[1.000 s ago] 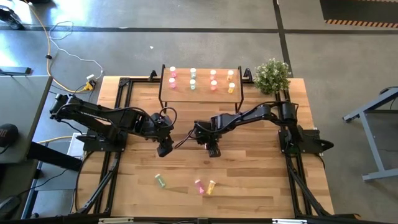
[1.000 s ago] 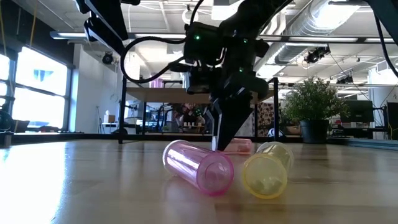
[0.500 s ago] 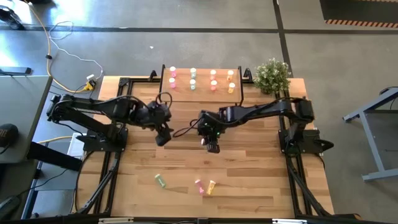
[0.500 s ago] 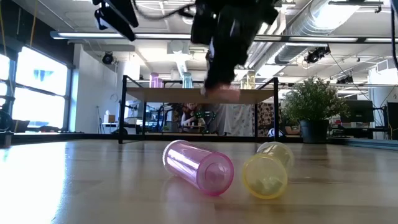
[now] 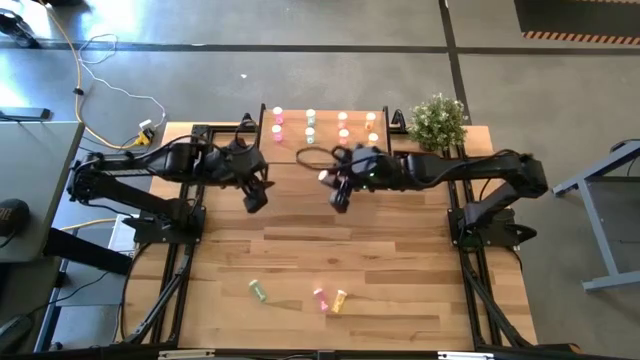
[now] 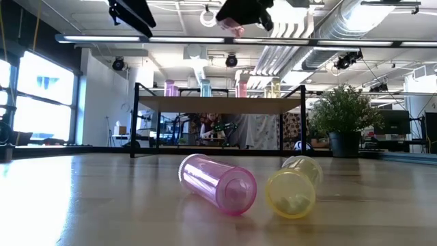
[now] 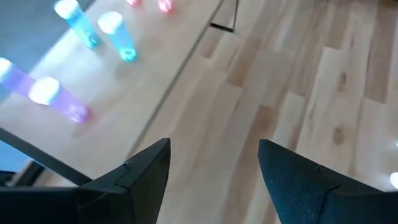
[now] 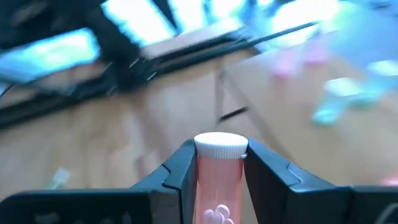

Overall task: Pick and place medicine bottles onto shelf by color
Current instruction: Put the orange pill bottle on the shelf aligned with the other orange pill bottles

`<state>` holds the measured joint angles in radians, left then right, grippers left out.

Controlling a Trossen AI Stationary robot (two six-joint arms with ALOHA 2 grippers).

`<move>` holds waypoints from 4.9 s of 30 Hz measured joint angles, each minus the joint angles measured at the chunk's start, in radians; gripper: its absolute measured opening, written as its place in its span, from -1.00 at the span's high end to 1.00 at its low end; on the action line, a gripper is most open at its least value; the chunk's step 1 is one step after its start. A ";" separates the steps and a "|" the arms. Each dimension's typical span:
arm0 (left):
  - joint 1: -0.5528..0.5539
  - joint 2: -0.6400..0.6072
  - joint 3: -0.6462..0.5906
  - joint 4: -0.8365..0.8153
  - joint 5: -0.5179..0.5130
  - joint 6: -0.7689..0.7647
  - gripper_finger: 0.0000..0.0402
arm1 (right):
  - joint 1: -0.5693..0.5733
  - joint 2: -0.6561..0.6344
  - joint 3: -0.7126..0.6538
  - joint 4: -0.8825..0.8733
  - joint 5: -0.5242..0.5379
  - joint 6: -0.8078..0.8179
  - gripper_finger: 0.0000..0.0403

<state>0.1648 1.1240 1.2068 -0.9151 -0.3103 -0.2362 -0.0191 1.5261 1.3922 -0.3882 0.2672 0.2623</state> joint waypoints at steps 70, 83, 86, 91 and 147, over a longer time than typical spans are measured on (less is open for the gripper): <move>0.131 -0.060 0.000 0.061 -0.045 0.319 -0.17 | 0.098 0.380 0.000 -0.500 1.304 1.302 0.49; 0.131 -0.060 0.000 0.082 -0.045 0.326 -0.17 | 0.087 0.378 0.000 -0.434 1.181 1.120 0.49; 0.131 -0.060 -0.001 0.093 -0.042 0.327 -0.17 | 0.086 0.378 0.000 -0.346 1.157 1.025 0.49; 0.131 -0.060 0.000 0.097 -0.041 0.327 -0.17 | 0.092 0.361 0.000 -0.156 1.059 0.789 0.49; 0.127 0.068 -0.001 0.712 0.602 -0.077 -0.17 | 0.109 0.030 0.002 0.664 0.035 -0.084 0.49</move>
<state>0.2916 1.1919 1.2060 -0.2035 0.2921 -0.3134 0.0895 1.5558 1.3937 0.2760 0.3027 0.1780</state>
